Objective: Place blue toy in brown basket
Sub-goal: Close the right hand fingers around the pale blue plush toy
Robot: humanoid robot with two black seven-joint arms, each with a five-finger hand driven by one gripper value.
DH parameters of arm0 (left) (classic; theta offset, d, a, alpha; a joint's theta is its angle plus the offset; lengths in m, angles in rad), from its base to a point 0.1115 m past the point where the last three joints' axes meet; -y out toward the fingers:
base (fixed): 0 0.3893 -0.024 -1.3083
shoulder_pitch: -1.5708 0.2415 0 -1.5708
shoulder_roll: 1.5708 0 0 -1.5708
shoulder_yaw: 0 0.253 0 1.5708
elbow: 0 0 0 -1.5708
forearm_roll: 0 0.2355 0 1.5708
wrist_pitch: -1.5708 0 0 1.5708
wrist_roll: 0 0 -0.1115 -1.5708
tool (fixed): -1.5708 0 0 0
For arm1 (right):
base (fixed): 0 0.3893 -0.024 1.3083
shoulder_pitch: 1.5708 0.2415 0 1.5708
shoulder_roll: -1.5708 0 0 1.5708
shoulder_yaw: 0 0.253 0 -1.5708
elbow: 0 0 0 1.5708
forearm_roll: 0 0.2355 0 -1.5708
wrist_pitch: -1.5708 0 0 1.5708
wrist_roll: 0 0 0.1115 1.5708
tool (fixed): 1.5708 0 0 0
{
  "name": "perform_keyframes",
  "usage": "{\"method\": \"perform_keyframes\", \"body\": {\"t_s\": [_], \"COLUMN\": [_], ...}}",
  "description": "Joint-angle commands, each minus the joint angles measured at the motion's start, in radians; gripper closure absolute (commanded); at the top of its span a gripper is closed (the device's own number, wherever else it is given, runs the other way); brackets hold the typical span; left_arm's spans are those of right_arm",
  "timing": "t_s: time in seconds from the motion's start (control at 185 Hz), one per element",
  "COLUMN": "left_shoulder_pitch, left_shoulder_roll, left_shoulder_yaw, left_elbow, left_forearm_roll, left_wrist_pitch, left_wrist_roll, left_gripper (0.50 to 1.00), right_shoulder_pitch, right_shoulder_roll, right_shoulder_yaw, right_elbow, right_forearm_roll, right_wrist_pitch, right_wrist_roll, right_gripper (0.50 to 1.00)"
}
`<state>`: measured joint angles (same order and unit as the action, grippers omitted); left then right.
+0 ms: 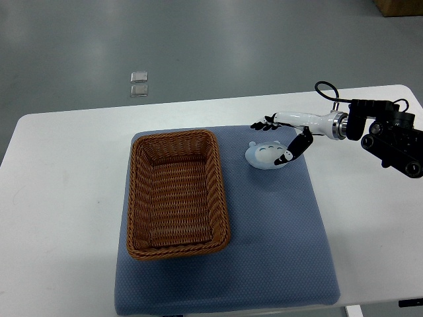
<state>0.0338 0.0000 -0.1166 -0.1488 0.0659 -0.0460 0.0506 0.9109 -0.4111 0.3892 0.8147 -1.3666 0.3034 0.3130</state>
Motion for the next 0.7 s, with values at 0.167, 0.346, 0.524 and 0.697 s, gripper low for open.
{"method": "perform_keyframes", "body": {"t_s": [0.167, 0.346, 0.524, 0.697], "left_shoulder_pitch": [0.000, 0.000, 0.000, 0.000], "left_shoulder_roll": [0.000, 0.000, 0.000, 0.000], "left_shoulder_yaw": [0.000, 0.000, 0.000, 0.000], "left_elbow": [0.000, 0.000, 0.000, 0.000], "left_forearm_roll": [0.000, 0.000, 0.000, 0.000], "left_wrist_pitch": [0.000, 0.000, 0.000, 0.000], "left_wrist_roll": [0.000, 0.000, 0.000, 0.000], "left_gripper": [0.500, 0.500, 0.500, 0.500], "right_shoulder_pitch": [-0.009, -0.021, -0.034, -0.037], "right_shoulder_roll": [0.015, 0.017, 0.017, 0.017], "right_shoulder_yaw": [-0.081, -0.079, -0.079, -0.079], "right_elbow": [-0.005, -0.011, -0.011, -0.011], "right_forearm_roll": [-0.002, -0.002, -0.002, -0.002], "right_wrist_pitch": [-0.118, -0.148, -0.185, -0.196], "right_wrist_roll": [0.011, 0.008, 0.006, 0.009], "right_gripper": [0.587, 0.593, 0.679, 0.826]}}
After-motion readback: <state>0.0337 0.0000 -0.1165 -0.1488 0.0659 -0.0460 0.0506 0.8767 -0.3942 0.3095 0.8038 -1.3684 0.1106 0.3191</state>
